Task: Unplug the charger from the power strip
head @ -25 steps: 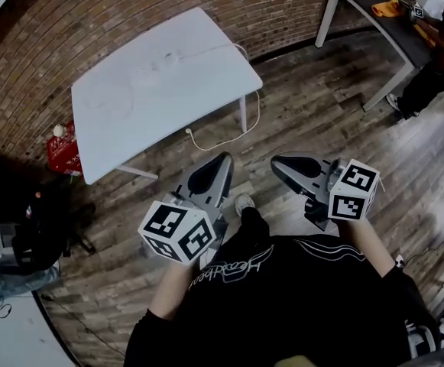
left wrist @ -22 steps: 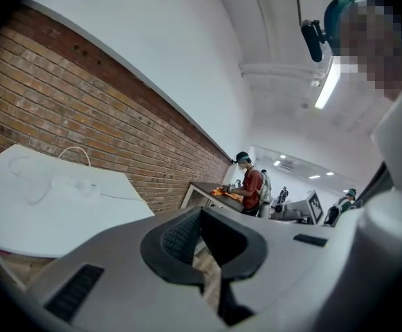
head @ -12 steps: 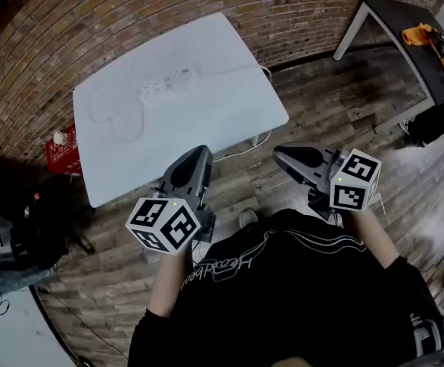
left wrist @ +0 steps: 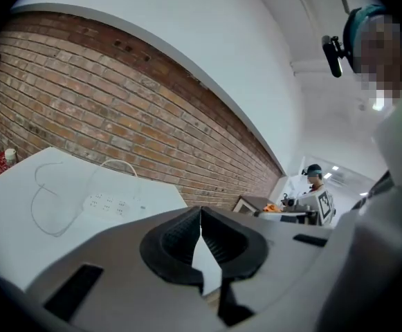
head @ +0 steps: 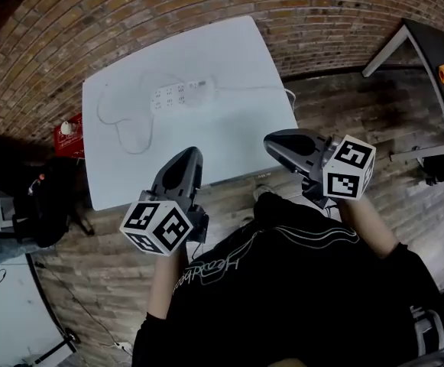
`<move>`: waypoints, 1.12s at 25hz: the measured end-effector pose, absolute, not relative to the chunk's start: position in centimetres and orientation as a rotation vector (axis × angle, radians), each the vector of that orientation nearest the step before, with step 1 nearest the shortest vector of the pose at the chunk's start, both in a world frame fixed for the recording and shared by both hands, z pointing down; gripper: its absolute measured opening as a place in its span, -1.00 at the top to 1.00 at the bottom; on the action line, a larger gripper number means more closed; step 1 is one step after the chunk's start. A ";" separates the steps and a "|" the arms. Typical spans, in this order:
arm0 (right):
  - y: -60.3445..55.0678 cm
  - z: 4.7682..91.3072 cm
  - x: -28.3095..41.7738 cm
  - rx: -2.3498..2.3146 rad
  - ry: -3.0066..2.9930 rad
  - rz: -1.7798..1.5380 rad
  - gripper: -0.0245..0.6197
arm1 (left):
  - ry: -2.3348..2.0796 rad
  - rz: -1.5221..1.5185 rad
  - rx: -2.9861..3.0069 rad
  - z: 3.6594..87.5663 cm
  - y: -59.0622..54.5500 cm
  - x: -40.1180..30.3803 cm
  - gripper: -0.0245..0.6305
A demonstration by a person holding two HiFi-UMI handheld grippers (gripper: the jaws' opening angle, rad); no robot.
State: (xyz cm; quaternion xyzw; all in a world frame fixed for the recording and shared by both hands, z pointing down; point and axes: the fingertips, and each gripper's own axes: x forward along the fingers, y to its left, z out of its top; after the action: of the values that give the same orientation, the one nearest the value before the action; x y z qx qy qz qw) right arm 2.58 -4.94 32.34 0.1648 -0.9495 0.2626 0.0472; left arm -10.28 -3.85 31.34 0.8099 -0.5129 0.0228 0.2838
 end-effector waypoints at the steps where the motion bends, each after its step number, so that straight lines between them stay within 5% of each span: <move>1: -6.3 32.6 2.4 0.472 -2.895 0.798 0.93 | -1.394 0.060 2.153 31.4 -4.9 -10.4 0.91; 22: -20.5 40.8 -6.5 0.190 -2.674 0.283 0.90 | -1.587 0.055 1.891 39.2 -12.3 -15.0 0.91; 24: -21.4 42.6 -7.6 0.169 -2.630 0.229 0.71 | -1.586 0.062 1.880 40.3 -13.1 -15.4 0.91; 28: -23.4 46.8 -9.0 0.161 -2.546 0.123 0.66 | -1.600 0.069 1.858 42.0 -14.8 -16.2 0.91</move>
State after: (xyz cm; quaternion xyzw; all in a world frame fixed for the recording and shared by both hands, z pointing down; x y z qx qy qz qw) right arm -9.00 -23.44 46.77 0.0605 -0.9541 0.0462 0.2896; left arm -16.16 -14.79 42.02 0.7131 -0.6139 0.0264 0.3376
